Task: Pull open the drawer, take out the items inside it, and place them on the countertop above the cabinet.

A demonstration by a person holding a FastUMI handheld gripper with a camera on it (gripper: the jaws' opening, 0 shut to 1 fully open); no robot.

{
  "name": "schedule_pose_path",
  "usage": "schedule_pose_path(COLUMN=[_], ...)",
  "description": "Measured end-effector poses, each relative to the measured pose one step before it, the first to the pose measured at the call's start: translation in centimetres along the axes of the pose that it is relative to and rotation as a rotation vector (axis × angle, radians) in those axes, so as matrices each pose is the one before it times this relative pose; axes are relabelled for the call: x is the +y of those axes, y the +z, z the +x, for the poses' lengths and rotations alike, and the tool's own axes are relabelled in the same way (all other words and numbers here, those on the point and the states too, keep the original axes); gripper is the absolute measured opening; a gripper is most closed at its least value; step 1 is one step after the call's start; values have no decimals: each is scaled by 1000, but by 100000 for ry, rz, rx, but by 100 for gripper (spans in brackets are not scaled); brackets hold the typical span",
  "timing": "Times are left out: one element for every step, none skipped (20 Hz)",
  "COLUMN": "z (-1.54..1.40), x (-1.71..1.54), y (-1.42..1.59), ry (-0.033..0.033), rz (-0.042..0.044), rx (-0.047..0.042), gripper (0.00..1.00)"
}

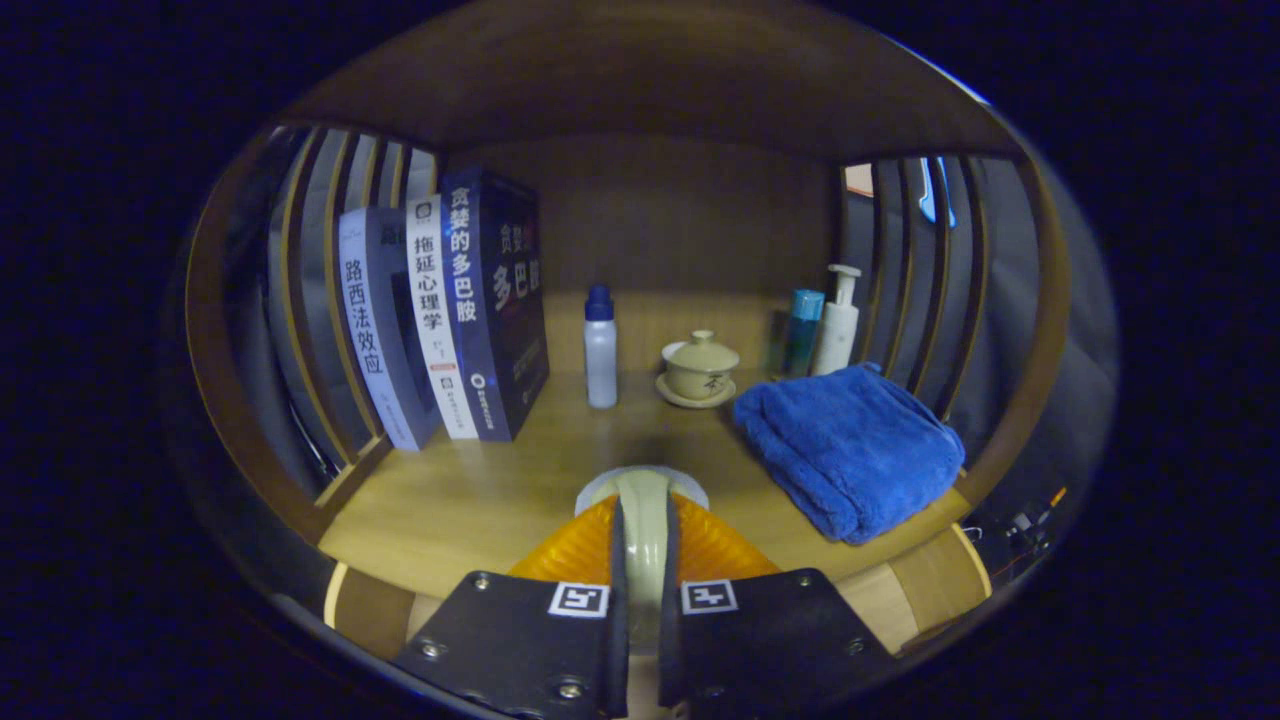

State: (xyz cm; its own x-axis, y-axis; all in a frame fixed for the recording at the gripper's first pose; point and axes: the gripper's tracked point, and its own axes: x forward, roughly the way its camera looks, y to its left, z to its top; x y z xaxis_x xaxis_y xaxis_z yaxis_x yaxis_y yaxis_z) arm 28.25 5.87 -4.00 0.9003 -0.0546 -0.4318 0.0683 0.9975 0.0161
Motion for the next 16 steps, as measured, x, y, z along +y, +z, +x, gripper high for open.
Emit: schedule_pose_path(z=[326, 472, 396, 498, 232, 455, 522, 537, 224, 225, 253, 123, 263, 109, 139, 17], x=[-328, -121, -5, 106, 168, 205, 440, 187, 102, 93, -89, -64, -55, -51, -52, 78], y=[182, -108, -111, -10, 294, 458, 294, 35, 122, 333, 121, 116, 98, 119, -105, 69], ry=[-240, 11, 243, 385, 522, 1116, 1558, 1228, 920, 191, -78, 91, 8, 95, 6, 334], rz=[1407, 1201, 834, 470, 735, 1133, 1346, 854, 718, 792, 469, 392, 463, 203, 134, 284], rx=[400, 1151, 1024, 801, -925, -1024, -1166, 88, -479, -745, -259, -205, -124, -164, 315, 71], gripper=[12, 12, 12, 12, 12, 12, 12, 12, 12, 12, 12, 12, 13, 13, 13, 15])
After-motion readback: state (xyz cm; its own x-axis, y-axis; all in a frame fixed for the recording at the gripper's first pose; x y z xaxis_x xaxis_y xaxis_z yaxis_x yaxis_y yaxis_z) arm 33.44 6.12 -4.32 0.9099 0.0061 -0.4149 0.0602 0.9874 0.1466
